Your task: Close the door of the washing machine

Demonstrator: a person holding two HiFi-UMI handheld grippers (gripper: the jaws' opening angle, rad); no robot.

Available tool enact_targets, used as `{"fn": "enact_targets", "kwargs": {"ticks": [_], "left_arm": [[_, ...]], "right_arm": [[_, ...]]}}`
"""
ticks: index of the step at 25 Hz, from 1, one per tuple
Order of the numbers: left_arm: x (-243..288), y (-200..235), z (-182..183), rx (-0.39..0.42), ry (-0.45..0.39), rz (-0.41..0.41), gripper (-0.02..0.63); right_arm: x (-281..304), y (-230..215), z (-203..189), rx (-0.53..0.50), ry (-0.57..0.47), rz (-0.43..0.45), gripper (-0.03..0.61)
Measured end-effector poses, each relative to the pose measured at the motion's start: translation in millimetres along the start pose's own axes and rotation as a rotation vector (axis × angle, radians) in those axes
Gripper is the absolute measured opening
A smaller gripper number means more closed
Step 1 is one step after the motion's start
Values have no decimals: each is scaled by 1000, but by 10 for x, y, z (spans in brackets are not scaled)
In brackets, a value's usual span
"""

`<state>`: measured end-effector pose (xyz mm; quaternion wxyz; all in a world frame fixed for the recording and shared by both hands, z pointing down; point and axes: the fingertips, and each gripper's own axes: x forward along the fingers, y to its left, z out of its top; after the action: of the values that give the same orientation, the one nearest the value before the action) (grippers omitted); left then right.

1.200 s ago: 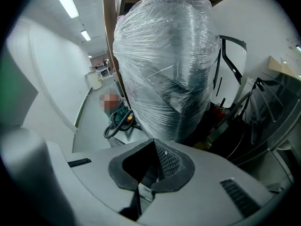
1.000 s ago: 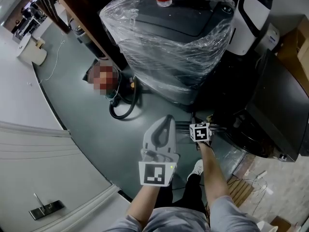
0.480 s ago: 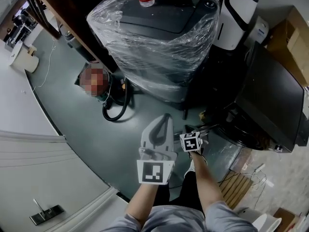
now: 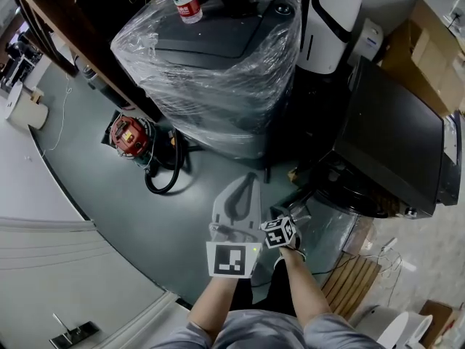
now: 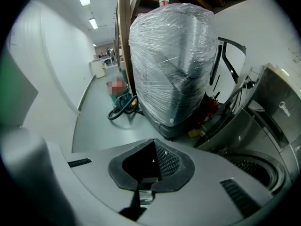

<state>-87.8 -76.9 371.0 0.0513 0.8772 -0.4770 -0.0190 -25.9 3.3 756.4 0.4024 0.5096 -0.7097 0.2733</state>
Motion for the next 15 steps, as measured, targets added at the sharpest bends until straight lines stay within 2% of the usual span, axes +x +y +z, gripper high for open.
{"fn": "enact_targets", "kwargs": {"ticks": [10,15], "left_arm": [[208,-545,-26,-12,6,-97,5],[308,-903,-39,-16,4,-154,5]], "right_arm": [[-248,-258,-500,44,43,-44,0],[-420,-391,-698,98,69,-59,0]]}}
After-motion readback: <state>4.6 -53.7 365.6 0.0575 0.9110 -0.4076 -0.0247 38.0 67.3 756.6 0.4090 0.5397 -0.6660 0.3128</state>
